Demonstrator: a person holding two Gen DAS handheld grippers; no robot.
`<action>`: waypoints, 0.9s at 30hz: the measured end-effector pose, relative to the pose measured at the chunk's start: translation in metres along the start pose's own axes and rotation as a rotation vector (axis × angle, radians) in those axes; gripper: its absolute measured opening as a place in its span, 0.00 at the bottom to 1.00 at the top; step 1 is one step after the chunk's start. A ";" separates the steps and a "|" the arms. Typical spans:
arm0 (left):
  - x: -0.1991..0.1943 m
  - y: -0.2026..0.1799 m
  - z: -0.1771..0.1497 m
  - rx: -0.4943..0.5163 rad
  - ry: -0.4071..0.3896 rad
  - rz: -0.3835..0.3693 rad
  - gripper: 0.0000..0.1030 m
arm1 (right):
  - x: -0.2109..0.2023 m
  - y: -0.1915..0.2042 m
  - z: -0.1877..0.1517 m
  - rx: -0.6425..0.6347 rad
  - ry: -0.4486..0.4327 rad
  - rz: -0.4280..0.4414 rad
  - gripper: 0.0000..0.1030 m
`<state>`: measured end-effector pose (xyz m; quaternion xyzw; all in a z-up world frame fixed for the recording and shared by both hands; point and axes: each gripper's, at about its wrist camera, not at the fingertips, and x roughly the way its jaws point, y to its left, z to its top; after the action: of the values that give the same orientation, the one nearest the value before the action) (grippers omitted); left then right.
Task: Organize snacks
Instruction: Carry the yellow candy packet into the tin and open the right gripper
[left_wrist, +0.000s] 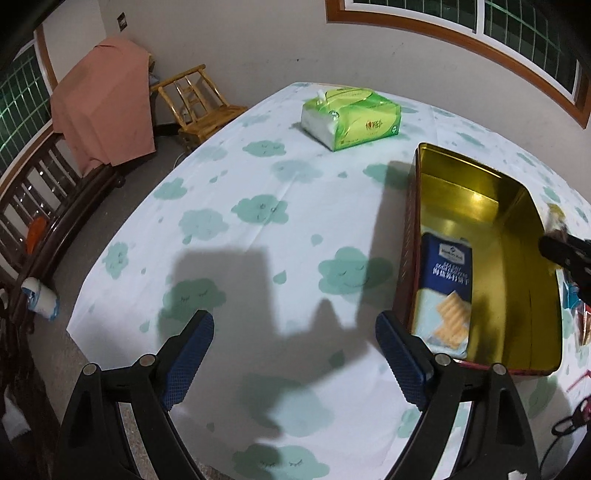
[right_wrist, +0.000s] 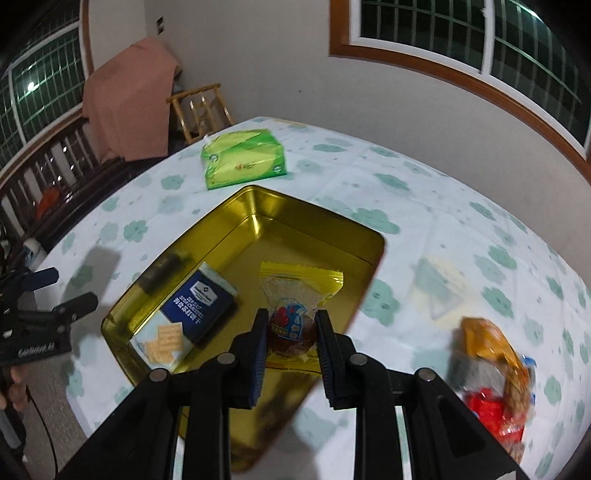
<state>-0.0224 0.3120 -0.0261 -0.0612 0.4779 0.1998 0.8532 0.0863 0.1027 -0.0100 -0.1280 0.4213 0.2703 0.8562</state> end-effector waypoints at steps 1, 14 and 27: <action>0.001 0.001 -0.001 -0.001 0.002 -0.002 0.85 | 0.006 0.004 0.002 -0.010 0.009 -0.002 0.24; 0.005 0.003 -0.007 -0.005 0.026 -0.003 0.85 | 0.043 0.017 0.007 -0.057 0.069 -0.031 0.24; 0.009 -0.003 -0.007 -0.006 0.038 -0.021 0.85 | 0.056 0.019 0.006 -0.058 0.092 -0.035 0.24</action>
<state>-0.0226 0.3099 -0.0380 -0.0723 0.4930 0.1912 0.8457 0.1070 0.1403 -0.0505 -0.1725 0.4499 0.2610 0.8365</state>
